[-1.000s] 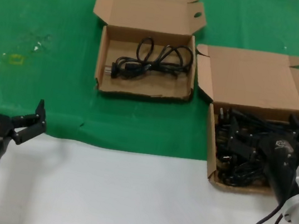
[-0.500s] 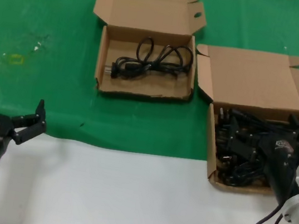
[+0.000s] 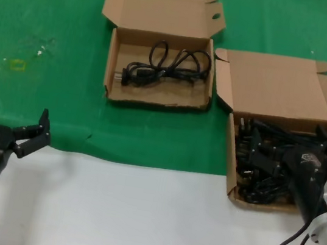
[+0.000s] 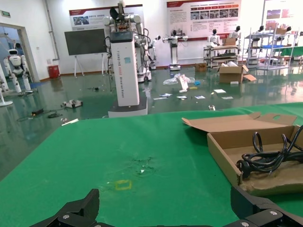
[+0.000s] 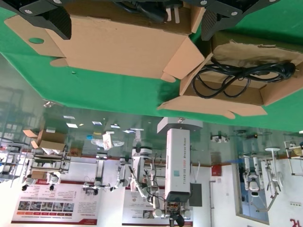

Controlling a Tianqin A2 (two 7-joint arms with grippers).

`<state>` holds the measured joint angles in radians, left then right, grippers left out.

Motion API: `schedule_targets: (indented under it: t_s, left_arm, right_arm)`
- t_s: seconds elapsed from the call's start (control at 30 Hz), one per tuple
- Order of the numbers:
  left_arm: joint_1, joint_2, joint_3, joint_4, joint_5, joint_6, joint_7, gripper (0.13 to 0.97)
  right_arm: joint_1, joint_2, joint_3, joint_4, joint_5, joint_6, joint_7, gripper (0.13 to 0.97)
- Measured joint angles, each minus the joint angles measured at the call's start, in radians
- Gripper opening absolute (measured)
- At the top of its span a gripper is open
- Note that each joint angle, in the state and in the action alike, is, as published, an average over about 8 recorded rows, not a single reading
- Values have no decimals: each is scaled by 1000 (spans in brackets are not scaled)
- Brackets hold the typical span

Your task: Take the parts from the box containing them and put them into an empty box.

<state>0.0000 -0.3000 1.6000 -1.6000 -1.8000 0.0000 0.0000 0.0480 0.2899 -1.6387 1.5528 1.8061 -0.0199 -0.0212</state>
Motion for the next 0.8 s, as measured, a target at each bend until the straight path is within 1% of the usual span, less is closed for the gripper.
schedule_targets:
  t_s: [0.8]
  left_arm:
    - [0,0,0,0,0,0,0,966]
  right_arm:
    - [0,0,0,0,0,0,0,966]
